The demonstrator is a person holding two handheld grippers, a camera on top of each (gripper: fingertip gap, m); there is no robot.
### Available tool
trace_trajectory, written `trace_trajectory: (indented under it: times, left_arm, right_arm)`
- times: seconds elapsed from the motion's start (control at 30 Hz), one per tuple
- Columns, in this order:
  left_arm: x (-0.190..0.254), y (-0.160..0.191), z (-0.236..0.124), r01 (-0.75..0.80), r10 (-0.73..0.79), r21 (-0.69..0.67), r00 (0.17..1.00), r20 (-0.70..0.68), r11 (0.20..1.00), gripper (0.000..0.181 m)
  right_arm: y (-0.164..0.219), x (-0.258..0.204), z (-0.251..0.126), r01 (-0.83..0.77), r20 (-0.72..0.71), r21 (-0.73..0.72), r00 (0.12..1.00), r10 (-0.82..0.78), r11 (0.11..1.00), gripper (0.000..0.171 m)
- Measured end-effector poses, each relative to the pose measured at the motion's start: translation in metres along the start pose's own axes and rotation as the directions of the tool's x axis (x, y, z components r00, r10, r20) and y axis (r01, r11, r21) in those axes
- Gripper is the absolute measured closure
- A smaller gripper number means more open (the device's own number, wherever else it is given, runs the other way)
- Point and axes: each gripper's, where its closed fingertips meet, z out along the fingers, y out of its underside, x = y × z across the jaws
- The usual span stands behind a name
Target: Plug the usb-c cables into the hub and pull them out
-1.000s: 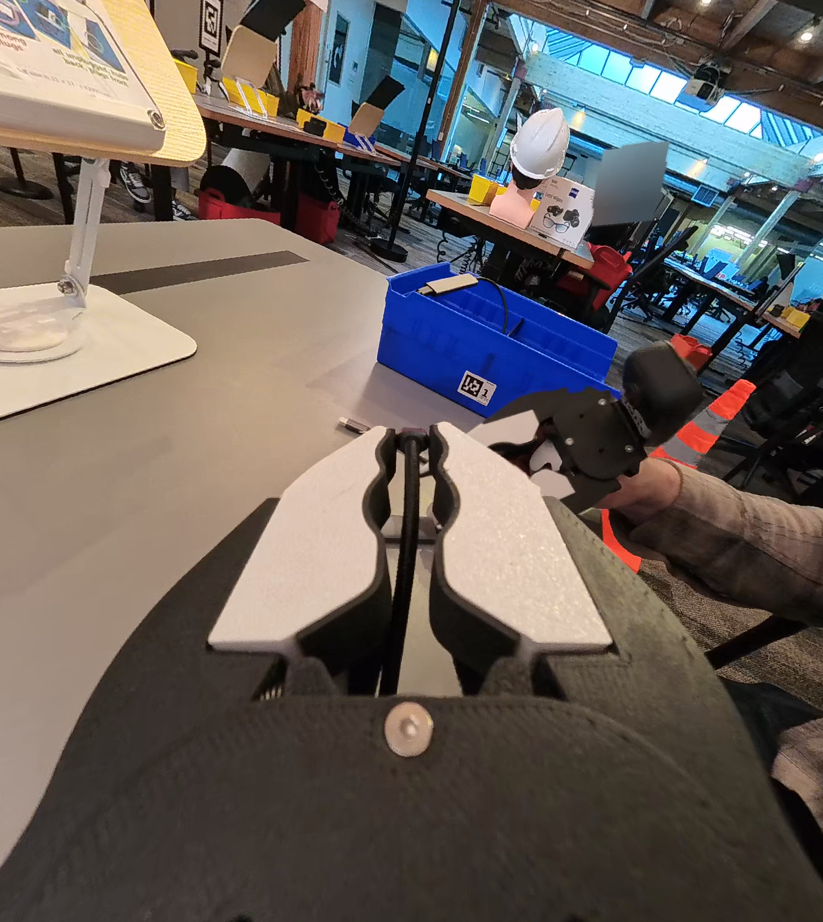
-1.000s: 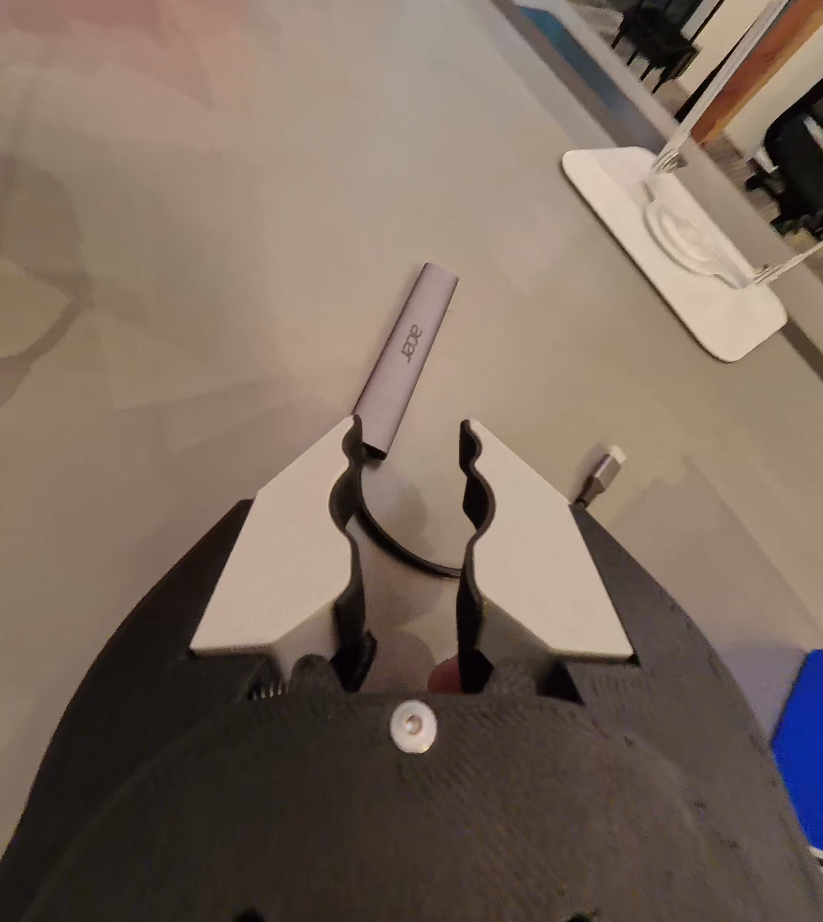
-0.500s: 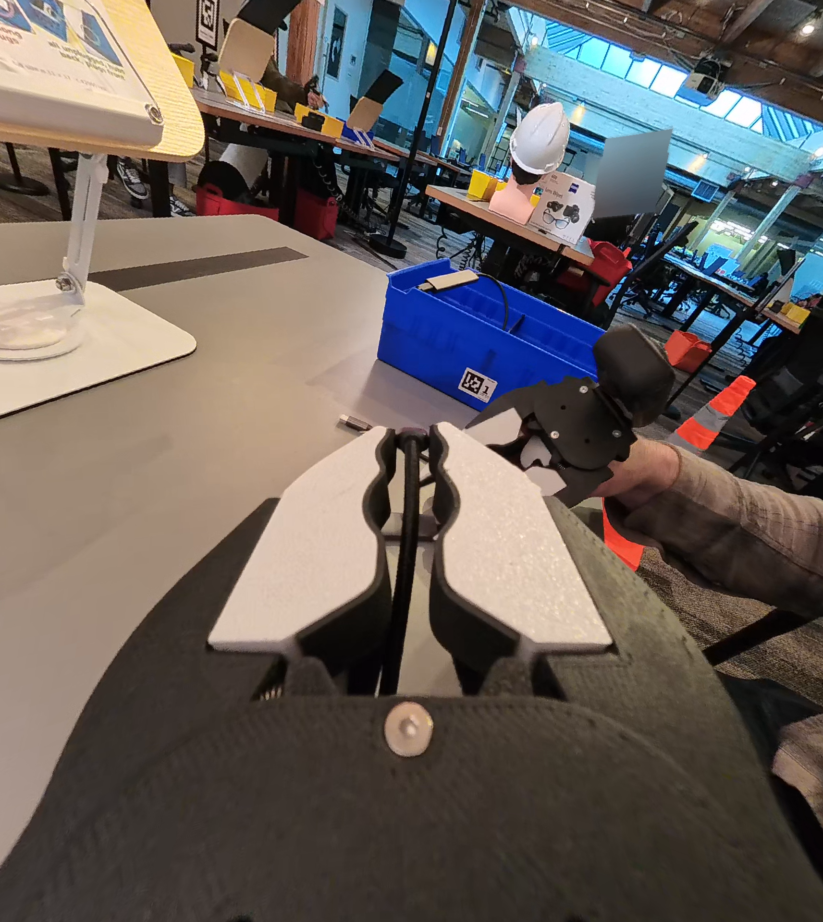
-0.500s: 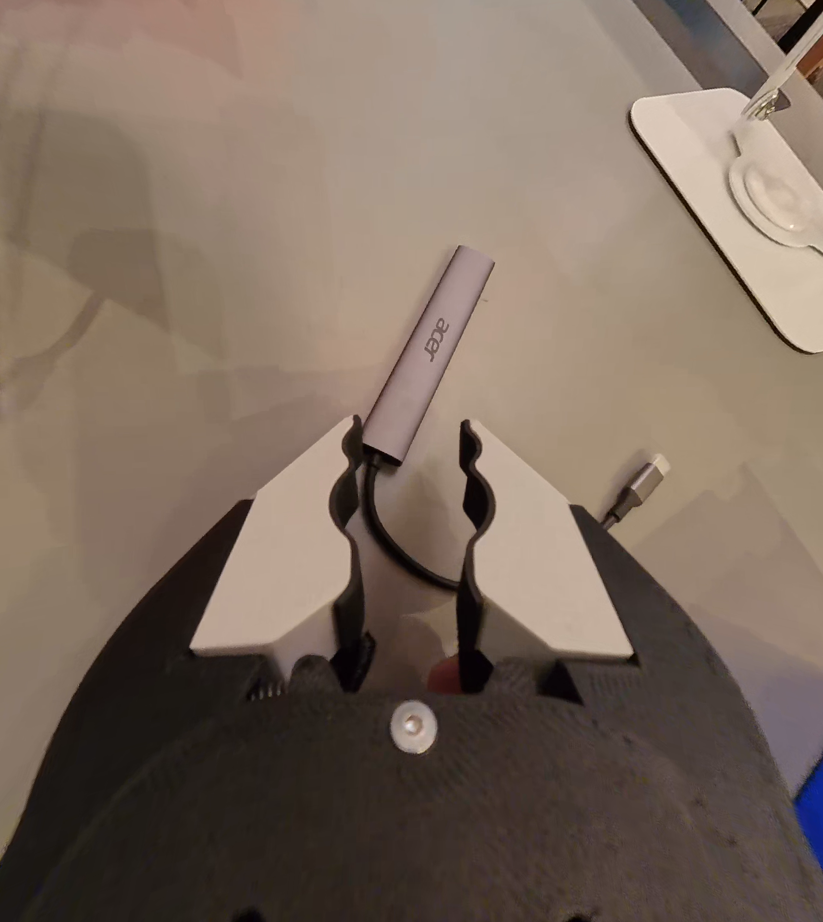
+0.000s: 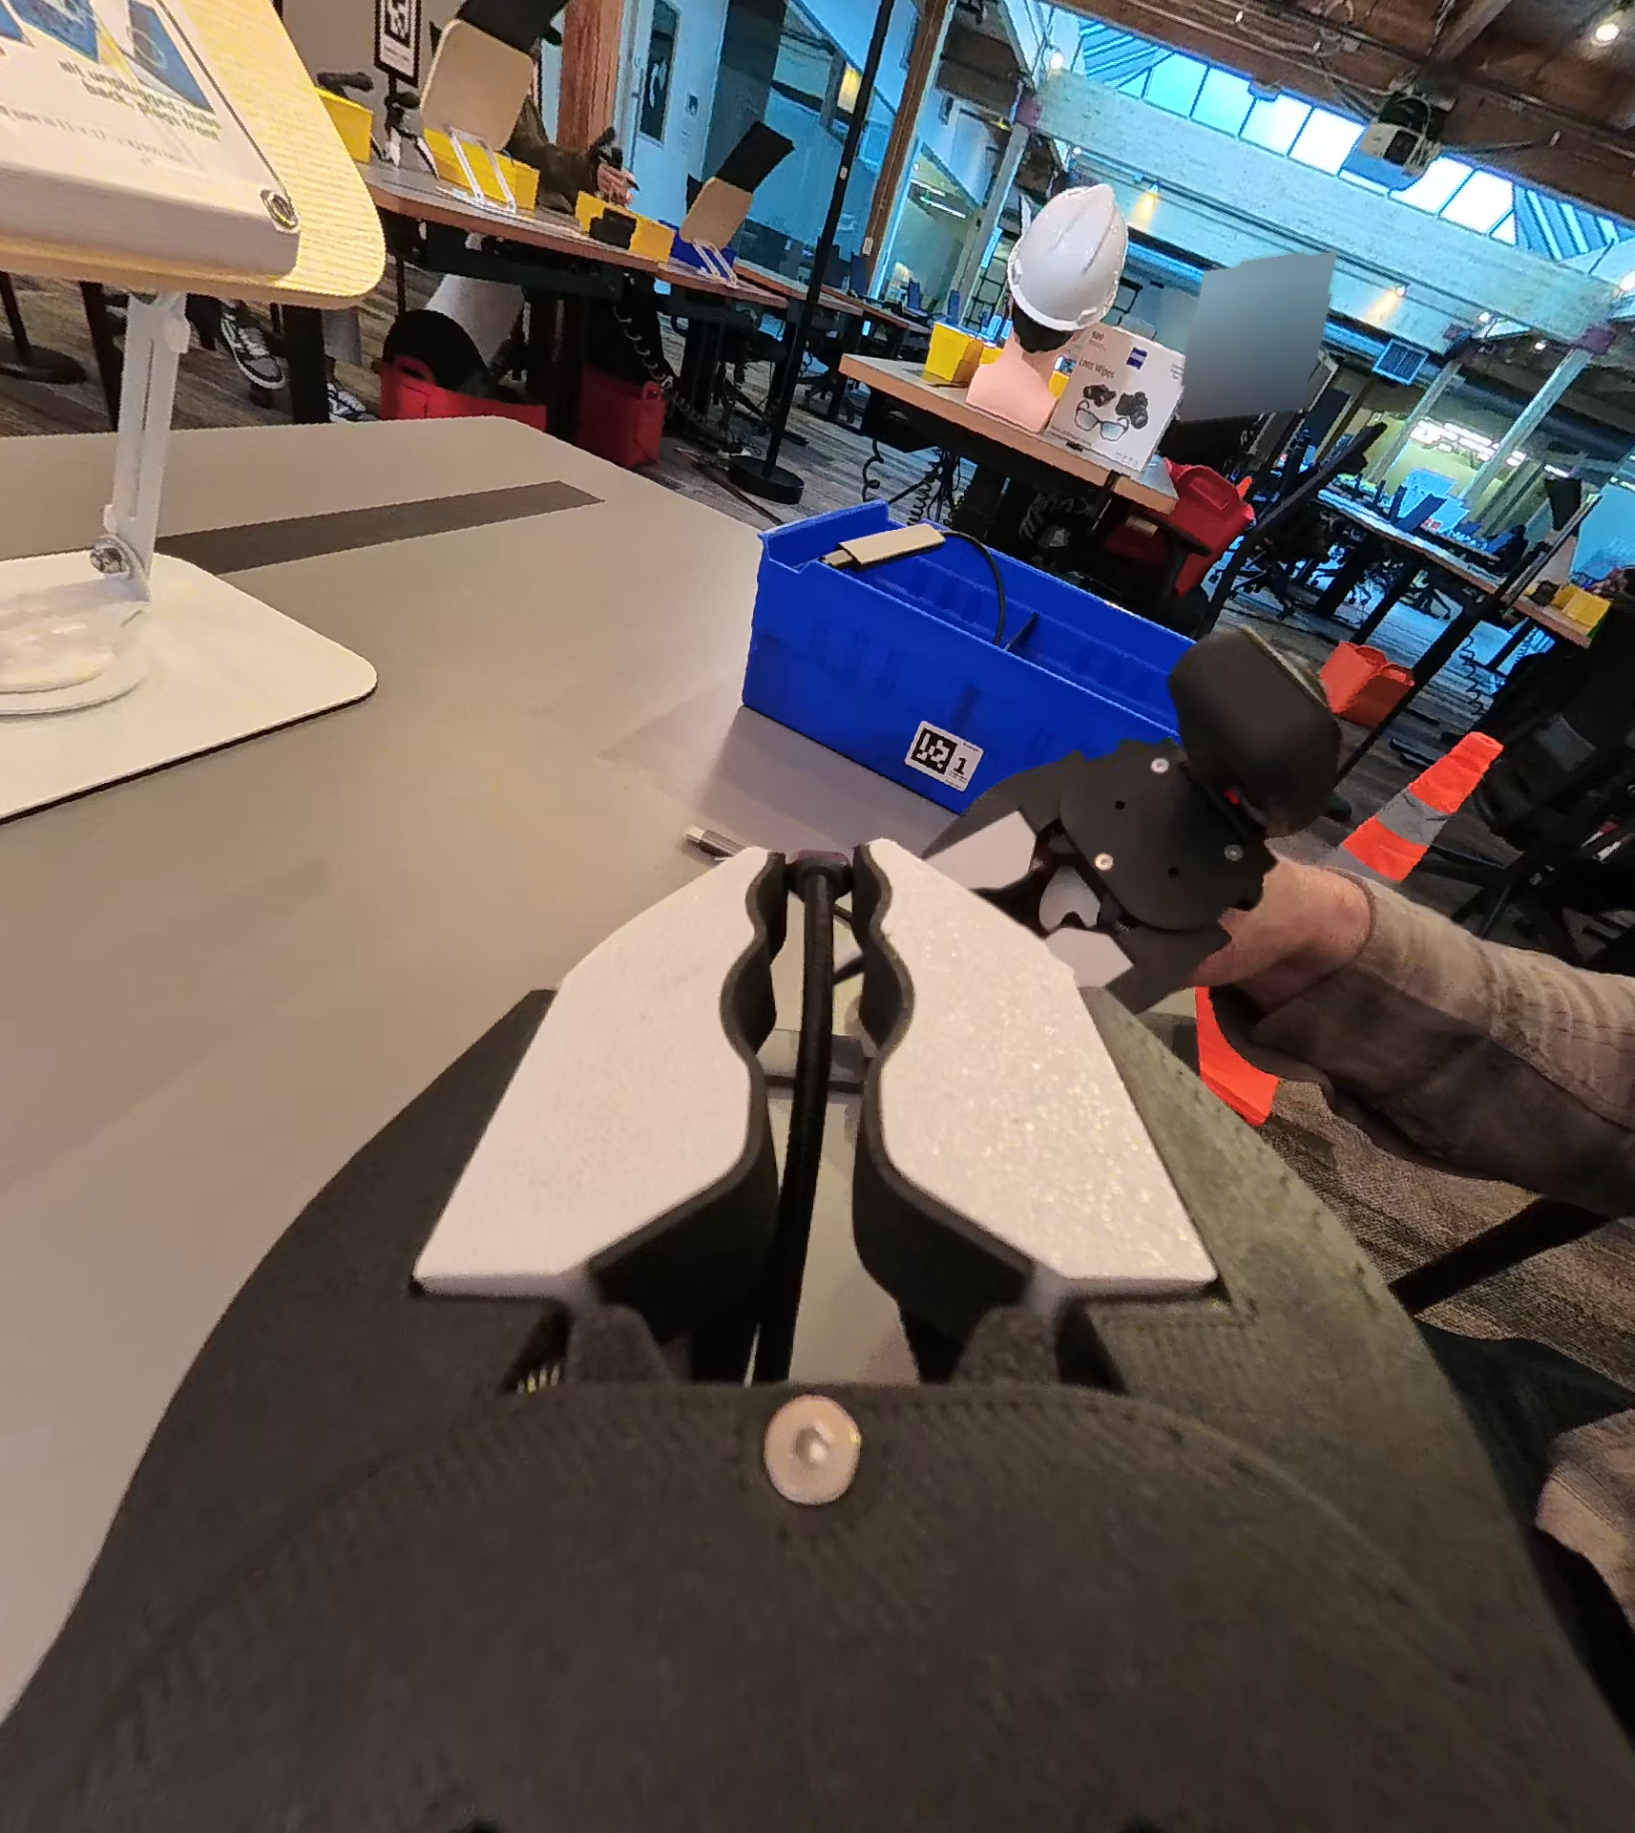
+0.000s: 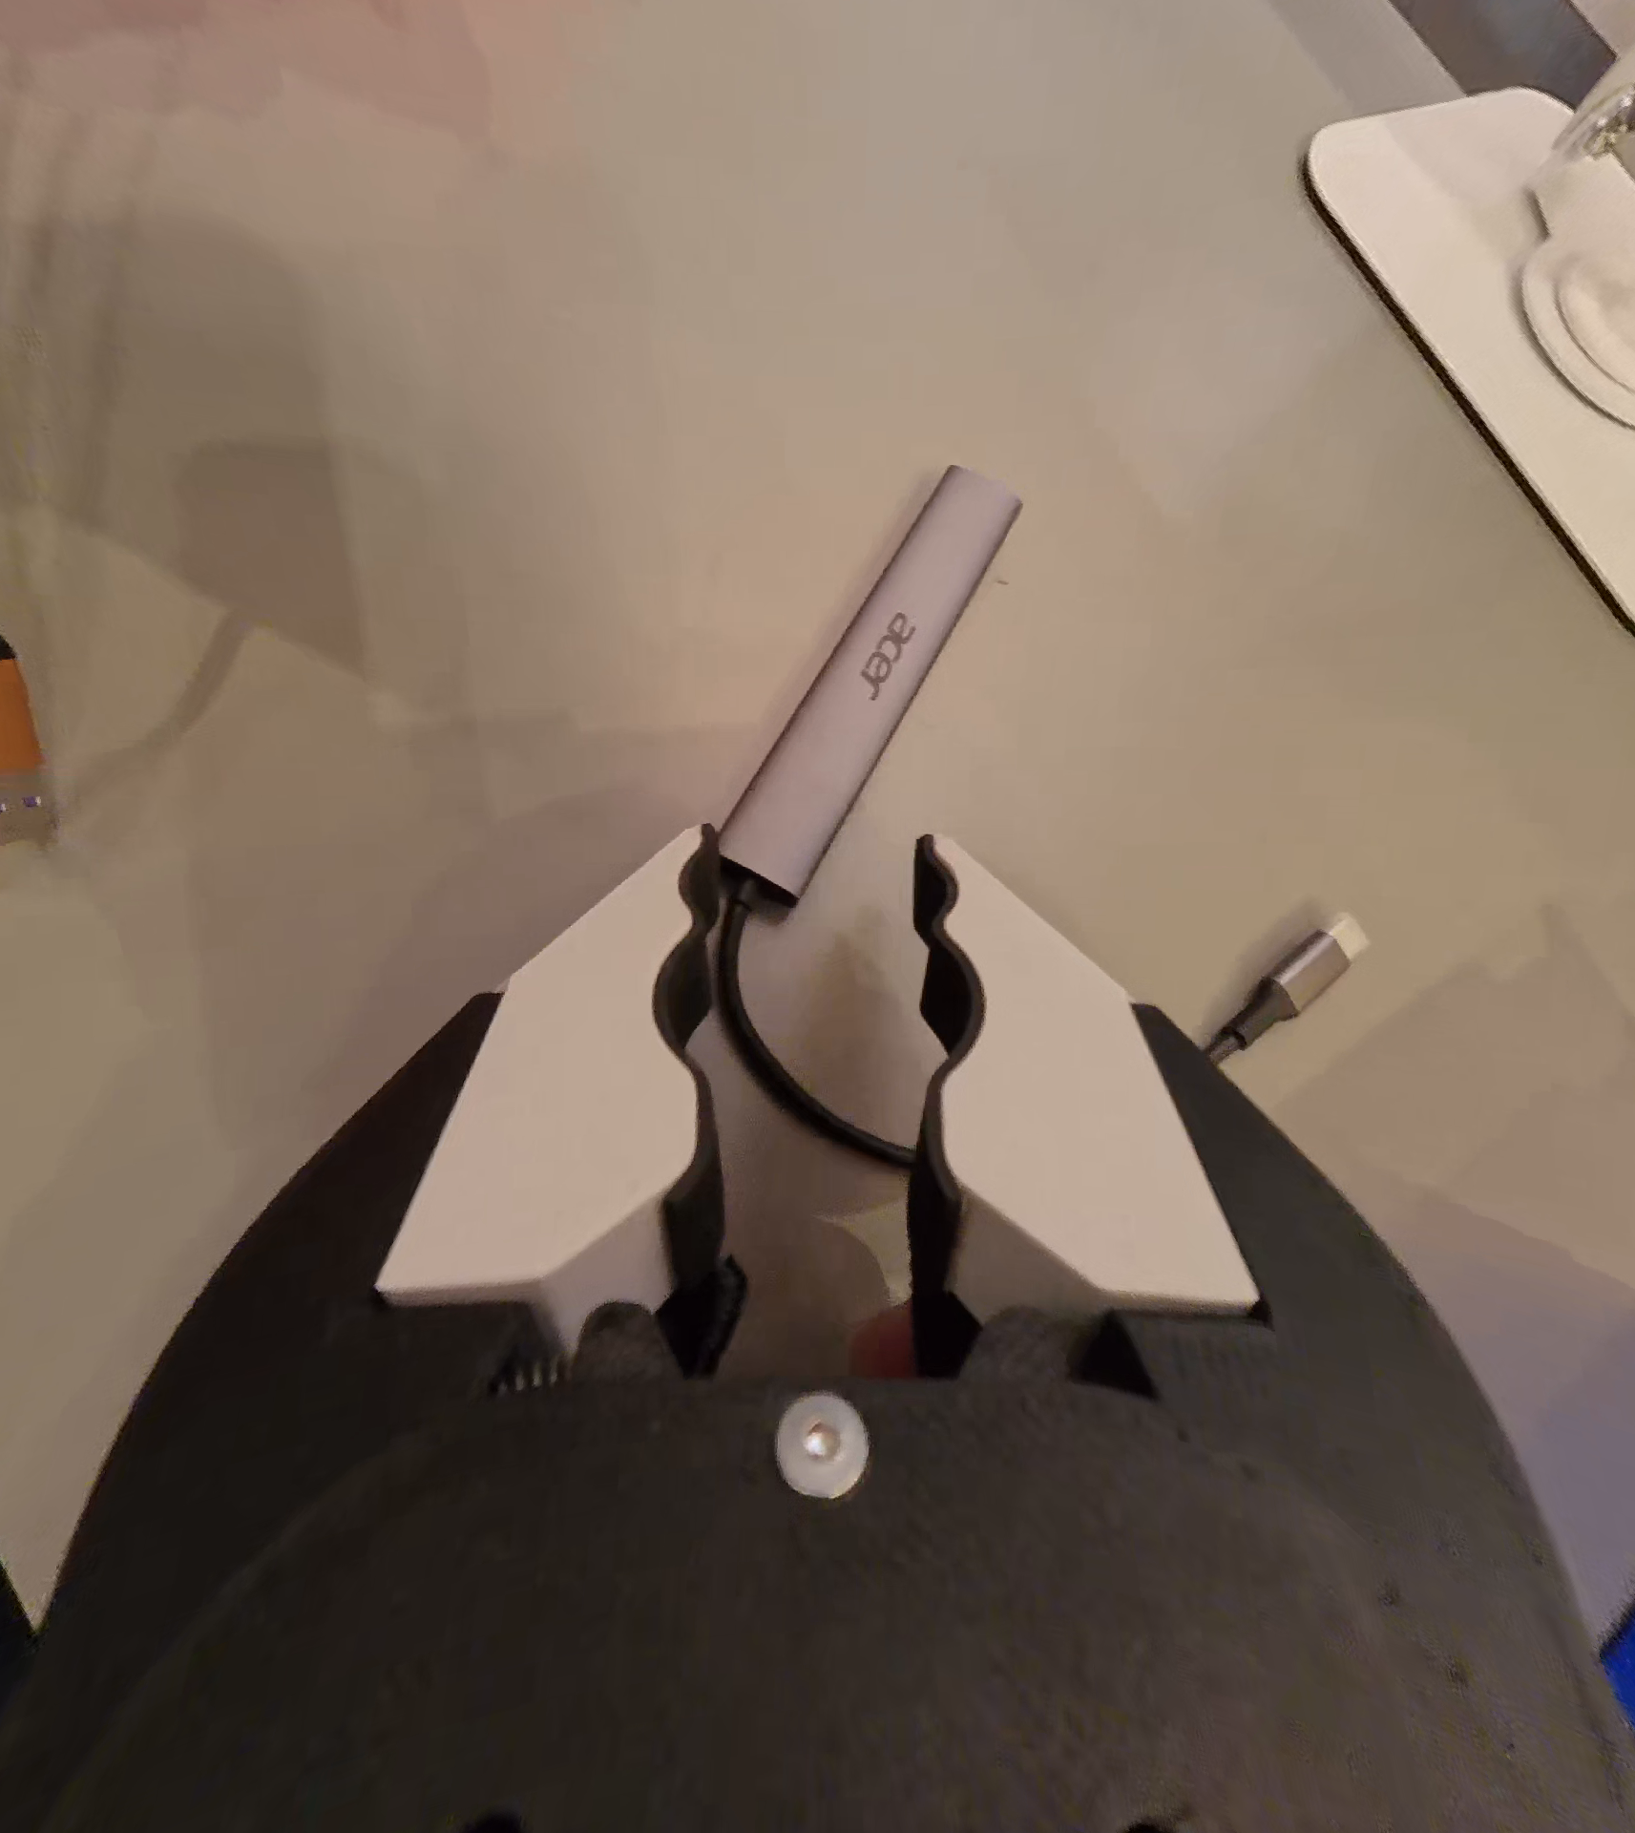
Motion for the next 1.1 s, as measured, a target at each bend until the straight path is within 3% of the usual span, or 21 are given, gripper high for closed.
trace_trajectory:
  times: [0.13, 0.23, 0.37, 1.1]
  left_arm:
    - [-0.001, 0.0, 0.0, 0.0, 0.0, 0.006, 1.0, 0.003, 1.0, 0.17]
    - [0.0, 0.002, 0.001, -0.002, 0.002, 0.005, 1.0, 0.004, 1.0, 0.17]
    - [-0.001, 0.004, 0.001, -0.012, 0.012, -0.003, 1.0, 0.009, 1.0, 0.17]
    - [-0.001, 0.012, 0.007, -0.093, 0.095, -0.05, 0.994, 0.056, 0.994, 0.169]
  right_arm:
    - [0.006, -0.003, 0.006, -0.062, 0.02, -0.06, 0.998, 0.063, 0.996, 0.133]
    - [0.003, -0.006, 0.01, -0.098, 0.035, -0.055, 0.994, 0.1, 0.994, 0.147]
    - [0.0, -0.005, 0.013, -0.085, 0.019, -0.063, 0.996, 0.087, 0.994, 0.15]
    - [-0.059, 0.01, -0.018, -0.292, 0.176, 0.216, 0.95, 0.257, 0.932, 0.151]
